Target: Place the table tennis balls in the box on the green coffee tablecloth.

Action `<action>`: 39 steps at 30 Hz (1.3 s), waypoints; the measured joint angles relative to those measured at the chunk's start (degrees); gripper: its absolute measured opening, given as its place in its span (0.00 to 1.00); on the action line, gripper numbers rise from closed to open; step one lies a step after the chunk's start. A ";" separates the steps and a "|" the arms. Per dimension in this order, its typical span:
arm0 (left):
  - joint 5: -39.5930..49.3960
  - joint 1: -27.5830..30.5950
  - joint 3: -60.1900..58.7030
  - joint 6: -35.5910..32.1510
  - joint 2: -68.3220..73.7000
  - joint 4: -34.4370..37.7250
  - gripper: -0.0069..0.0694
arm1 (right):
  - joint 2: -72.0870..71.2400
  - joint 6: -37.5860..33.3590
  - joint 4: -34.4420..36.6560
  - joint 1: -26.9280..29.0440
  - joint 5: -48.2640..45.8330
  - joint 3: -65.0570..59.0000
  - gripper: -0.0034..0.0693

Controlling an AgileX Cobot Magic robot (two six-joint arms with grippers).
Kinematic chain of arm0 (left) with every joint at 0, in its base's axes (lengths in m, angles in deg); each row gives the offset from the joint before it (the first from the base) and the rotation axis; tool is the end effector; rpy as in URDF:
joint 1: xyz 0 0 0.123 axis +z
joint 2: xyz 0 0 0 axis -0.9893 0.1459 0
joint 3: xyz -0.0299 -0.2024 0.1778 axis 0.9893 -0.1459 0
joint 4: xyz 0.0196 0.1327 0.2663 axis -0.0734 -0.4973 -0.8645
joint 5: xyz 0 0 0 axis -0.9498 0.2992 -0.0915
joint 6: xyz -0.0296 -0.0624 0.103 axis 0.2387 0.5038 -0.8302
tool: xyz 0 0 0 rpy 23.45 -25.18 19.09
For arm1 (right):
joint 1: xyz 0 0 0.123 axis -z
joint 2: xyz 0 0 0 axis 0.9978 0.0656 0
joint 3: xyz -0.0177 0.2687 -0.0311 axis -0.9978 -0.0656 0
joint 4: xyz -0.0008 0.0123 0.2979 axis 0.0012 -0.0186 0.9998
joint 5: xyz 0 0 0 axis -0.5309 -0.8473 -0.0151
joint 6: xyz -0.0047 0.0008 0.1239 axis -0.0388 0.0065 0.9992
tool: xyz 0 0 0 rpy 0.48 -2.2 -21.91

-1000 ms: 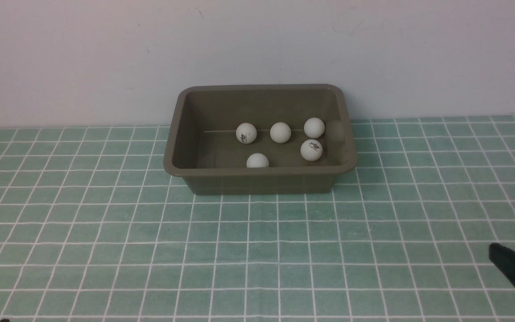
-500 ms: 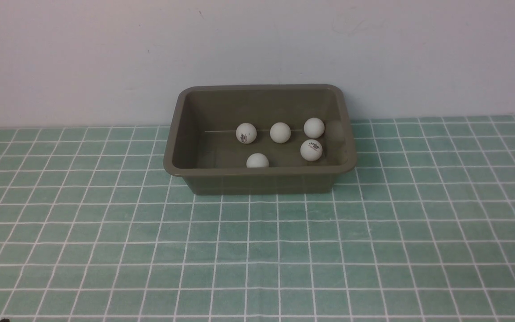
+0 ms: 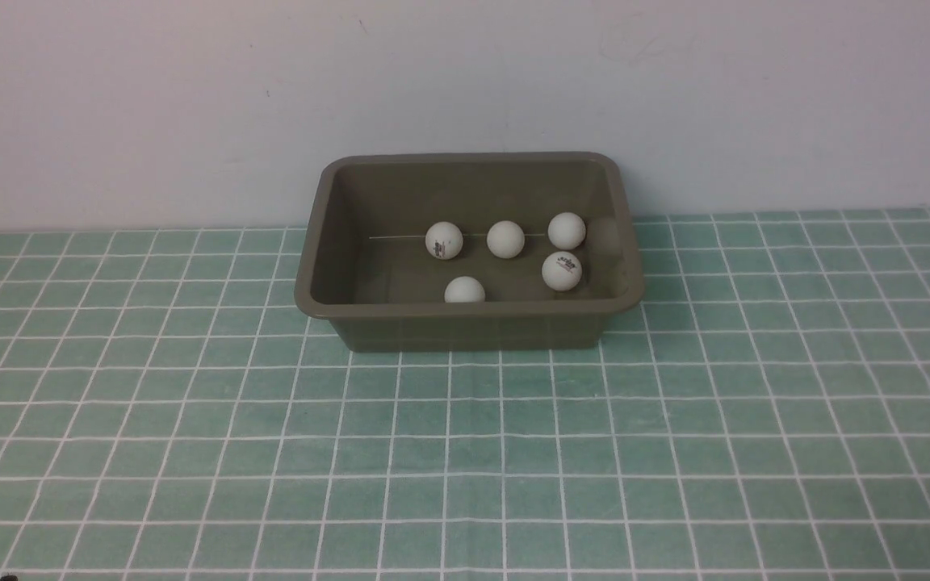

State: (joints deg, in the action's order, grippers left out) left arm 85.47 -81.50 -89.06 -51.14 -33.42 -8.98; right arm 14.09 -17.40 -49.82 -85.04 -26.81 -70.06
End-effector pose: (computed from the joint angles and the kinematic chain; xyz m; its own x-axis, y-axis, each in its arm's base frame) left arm 0.1448 -0.0009 0.1599 -0.3090 0.0002 -0.9510 0.0077 1.0000 -0.0023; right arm 0.1434 0.0009 0.1600 -0.3288 -0.0496 -0.9431 -0.0270 0.9987 -0.0431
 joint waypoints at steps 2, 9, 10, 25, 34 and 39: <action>0.00 0.00 0.00 0.00 0.00 0.00 0.28 | 0.00 0.00 0.00 -0.11 0.15 -0.02 0.62; 0.00 0.00 0.00 0.00 0.00 0.00 0.28 | 0.00 0.00 0.05 -1.89 0.37 -0.07 0.62; 0.00 0.00 0.00 0.00 0.00 0.00 0.28 | 0.00 0.00 0.04 -2.19 0.37 -0.07 0.62; 0.00 0.00 0.00 0.00 0.00 0.00 0.28 | 0.00 0.00 0.04 -2.45 0.41 -0.07 0.62; 0.00 0.00 0.00 0.00 0.00 0.00 0.28 | 0.00 0.00 0.04 -2.45 0.43 -0.07 0.62; 0.00 0.00 0.00 0.00 0.00 0.00 0.28 | 0.00 0.00 0.04 -2.45 0.43 -0.07 0.62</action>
State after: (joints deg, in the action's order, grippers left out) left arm 85.47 -81.50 -89.06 -51.14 -33.42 -8.98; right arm 14.09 -17.40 -49.78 -87.50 -26.38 -70.13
